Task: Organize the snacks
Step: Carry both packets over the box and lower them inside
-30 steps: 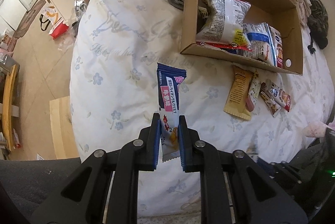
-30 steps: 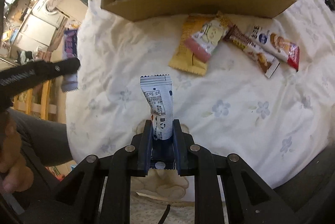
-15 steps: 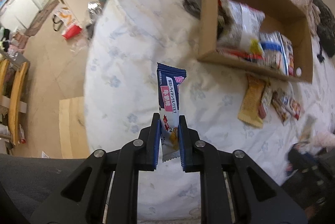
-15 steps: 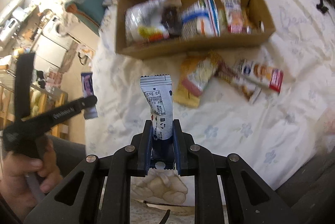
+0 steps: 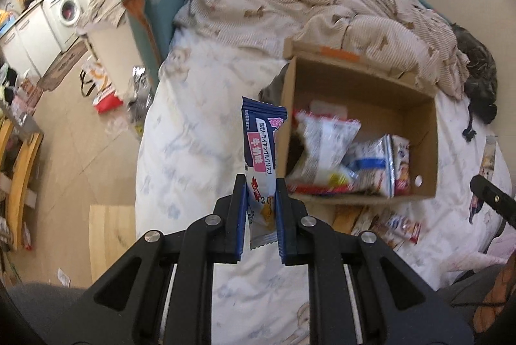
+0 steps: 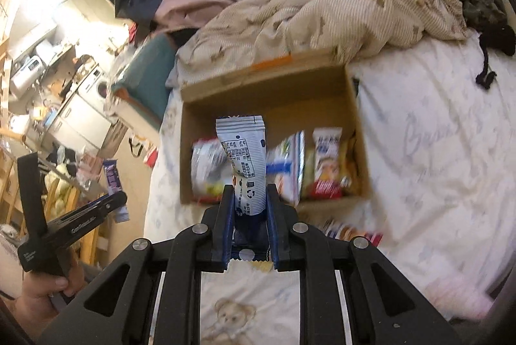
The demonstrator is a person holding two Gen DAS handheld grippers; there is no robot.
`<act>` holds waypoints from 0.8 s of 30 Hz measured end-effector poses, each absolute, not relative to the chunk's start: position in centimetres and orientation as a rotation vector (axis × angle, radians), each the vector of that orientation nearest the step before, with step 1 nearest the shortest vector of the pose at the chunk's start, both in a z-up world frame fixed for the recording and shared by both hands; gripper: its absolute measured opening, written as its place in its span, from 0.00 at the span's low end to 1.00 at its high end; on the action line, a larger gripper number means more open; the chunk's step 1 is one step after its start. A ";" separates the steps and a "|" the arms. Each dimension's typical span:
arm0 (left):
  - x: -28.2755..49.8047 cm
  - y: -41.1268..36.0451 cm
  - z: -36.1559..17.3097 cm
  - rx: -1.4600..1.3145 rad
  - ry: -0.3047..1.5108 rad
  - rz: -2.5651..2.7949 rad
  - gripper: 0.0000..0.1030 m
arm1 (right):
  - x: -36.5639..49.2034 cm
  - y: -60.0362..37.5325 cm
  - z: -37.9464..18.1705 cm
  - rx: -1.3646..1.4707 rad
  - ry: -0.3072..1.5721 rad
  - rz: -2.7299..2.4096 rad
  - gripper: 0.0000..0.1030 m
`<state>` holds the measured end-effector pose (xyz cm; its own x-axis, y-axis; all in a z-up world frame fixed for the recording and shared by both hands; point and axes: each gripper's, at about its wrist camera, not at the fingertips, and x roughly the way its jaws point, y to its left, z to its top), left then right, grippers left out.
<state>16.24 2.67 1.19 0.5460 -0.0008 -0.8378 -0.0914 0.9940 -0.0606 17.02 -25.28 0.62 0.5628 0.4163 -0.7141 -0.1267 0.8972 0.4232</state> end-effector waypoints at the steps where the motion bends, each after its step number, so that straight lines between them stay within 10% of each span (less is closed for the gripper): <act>1: 16.8 2.5 1.5 -0.102 0.990 0.048 0.12 | 17.5 -25.8 0.7 0.358 0.916 0.325 0.19; 24: 25.3 -7.8 -2.7 -0.023 1.047 -0.153 0.13 | 25.1 -28.4 -6.1 0.427 1.045 0.224 0.19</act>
<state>25.29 -7.81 -2.69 0.4904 -0.1372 -0.8606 0.1151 0.9891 -0.0921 25.15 -28.37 -6.07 0.4895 0.3775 -0.7860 0.0215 0.8960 0.4436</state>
